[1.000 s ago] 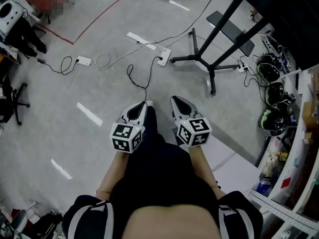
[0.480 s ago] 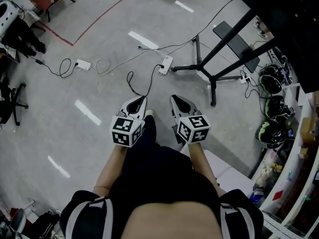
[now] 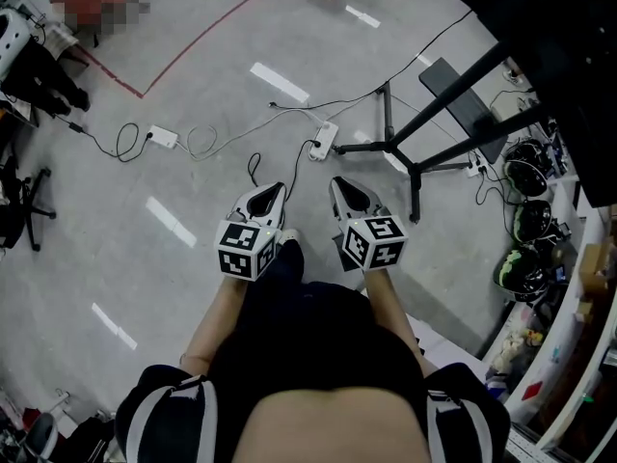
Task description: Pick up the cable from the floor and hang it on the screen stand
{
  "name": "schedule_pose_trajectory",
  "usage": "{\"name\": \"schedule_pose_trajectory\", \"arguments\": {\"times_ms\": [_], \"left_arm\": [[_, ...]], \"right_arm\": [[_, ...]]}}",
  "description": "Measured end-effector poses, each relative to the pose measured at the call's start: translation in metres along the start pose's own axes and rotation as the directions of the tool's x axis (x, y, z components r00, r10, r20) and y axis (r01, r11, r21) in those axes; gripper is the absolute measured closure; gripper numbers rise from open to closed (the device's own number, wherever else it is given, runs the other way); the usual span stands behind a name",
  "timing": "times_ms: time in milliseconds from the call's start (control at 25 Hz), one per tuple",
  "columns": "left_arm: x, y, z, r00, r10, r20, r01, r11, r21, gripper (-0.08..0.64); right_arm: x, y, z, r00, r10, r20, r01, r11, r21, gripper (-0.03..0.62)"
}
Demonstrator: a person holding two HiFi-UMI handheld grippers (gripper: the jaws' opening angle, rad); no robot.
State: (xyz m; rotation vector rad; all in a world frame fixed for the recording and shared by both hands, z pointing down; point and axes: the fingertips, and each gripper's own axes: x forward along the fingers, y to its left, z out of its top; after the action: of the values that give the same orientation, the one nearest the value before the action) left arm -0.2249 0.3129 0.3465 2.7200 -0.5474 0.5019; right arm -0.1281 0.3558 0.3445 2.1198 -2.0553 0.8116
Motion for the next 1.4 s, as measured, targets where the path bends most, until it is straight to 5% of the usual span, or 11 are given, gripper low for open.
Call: {"name": "schedule_pose_trajectory", "arguments": {"times_ms": [920,1400], "left_arm": [[0.041,0.055,0.014,1.0,-0.019,0.006,0.02,0.999,-0.038,0.552],[0.104,0.093,0.044,0.998,0.066,-0.013,-0.067,0.995,-0.068,0.552]], "right_arm": [[0.067,-0.022,0.026,1.0,-0.018,-0.016,0.018,0.999,-0.041,0.568],[0.136,-0.076,0.056,0.998,0.006,-0.065,-0.008,0.999,-0.036,0.568]]}}
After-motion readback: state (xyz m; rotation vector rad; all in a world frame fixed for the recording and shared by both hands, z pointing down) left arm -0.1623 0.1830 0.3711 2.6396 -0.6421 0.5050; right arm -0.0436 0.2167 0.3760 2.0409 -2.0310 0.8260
